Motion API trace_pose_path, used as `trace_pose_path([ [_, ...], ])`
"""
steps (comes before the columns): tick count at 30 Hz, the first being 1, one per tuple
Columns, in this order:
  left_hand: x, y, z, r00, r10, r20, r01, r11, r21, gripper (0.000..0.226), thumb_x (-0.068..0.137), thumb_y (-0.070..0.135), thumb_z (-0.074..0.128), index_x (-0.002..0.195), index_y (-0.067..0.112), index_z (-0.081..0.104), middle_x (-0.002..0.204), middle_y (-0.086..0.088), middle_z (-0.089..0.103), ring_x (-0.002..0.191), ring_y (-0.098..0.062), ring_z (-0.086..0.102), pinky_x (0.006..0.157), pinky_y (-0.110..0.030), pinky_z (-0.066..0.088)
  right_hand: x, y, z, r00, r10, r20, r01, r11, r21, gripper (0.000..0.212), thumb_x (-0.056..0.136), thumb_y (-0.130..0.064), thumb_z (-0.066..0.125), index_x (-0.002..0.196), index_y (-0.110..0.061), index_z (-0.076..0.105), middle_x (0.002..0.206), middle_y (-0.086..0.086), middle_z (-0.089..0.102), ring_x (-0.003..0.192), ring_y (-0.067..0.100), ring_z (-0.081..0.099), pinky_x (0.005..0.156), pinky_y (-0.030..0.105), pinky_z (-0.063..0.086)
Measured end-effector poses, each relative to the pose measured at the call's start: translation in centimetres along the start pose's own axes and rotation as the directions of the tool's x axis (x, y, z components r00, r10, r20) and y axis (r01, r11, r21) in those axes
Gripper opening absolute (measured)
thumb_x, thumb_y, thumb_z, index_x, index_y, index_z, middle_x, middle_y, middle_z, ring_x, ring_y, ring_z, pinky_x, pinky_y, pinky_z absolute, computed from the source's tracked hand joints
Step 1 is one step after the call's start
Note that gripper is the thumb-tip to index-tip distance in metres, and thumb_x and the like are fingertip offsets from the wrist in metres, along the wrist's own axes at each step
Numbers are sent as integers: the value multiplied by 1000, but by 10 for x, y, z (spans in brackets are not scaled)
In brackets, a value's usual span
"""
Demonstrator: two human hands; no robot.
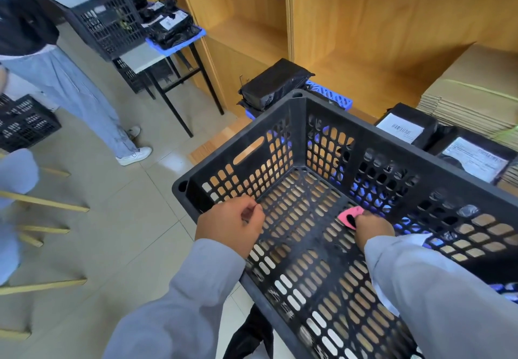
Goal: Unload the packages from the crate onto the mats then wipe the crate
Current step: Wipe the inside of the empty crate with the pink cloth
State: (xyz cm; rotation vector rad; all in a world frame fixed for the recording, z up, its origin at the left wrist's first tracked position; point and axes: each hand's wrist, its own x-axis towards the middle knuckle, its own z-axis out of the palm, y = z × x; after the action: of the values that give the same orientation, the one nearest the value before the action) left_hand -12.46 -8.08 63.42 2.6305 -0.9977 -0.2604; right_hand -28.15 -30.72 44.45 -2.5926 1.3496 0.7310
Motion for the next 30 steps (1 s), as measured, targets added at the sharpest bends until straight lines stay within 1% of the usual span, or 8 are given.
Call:
trace_pose_path([
  [8,0,0,2,1000,-15,-21,15,1000,7,20,95,39,48,85,33,63,76,18,65,70,2,57,55,-8,31,-39,-32,10,969,-166,183,174,984,-29,32,94,-12,49,122,-12,63,124,7,65,116,25,62,95,32,51],
  [14,-1,0,4,998,-40,-44,40,999,-13,21,93,39,50,82,32,66,73,17,65,71,-2,61,58,-13,41,-82,-75,27,863,-302,405,302,951,66,29,95,-14,57,124,-13,60,127,8,63,116,30,61,99,36,49],
  [19,-2,-1,6,997,-17,-78,16,1000,-17,19,94,35,51,86,31,67,75,17,64,67,1,56,56,-11,37,-91,-65,30,808,-432,402,381,902,203,15,94,-7,56,94,-15,68,76,-3,60,79,22,63,74,29,54],
  [21,-1,-5,10,987,-12,-159,-1,997,-81,15,93,29,54,89,30,69,83,16,65,71,-2,55,60,-13,37,-98,-64,31,730,-481,485,440,874,205,9,91,-14,64,95,-14,73,75,-2,64,72,18,62,80,32,58],
  [23,0,-13,15,951,-15,-308,-40,984,-171,16,89,23,56,94,23,72,95,10,68,92,-12,59,78,-21,42,-101,-61,21,694,-498,520,423,867,265,21,88,-37,69,88,-17,74,71,-4,67,67,16,63,80,34,59],
  [26,3,-20,19,916,-60,-397,-33,974,-223,29,79,22,54,102,16,71,114,1,68,121,-24,51,104,-38,37,-85,-45,-15,800,-415,434,287,899,330,56,76,-75,60,77,-20,69,62,-5,66,58,15,64,75,34,59],
  [28,4,-22,21,924,-92,-372,8,975,-221,34,78,24,54,106,16,70,124,-2,64,130,-28,45,109,-44,32,-63,-32,-35,898,-313,309,226,931,287,48,87,-63,57,95,-18,69,76,-1,66,71,20,65,78,33,56],
  [30,5,-22,22,920,-119,-374,31,972,-232,34,78,22,56,109,16,70,131,-6,60,135,-30,40,111,-45,28,-40,-23,-45,966,-198,167,171,971,167,27,97,-28,54,118,-16,64,105,6,68,97,26,67,82,34,52],
])
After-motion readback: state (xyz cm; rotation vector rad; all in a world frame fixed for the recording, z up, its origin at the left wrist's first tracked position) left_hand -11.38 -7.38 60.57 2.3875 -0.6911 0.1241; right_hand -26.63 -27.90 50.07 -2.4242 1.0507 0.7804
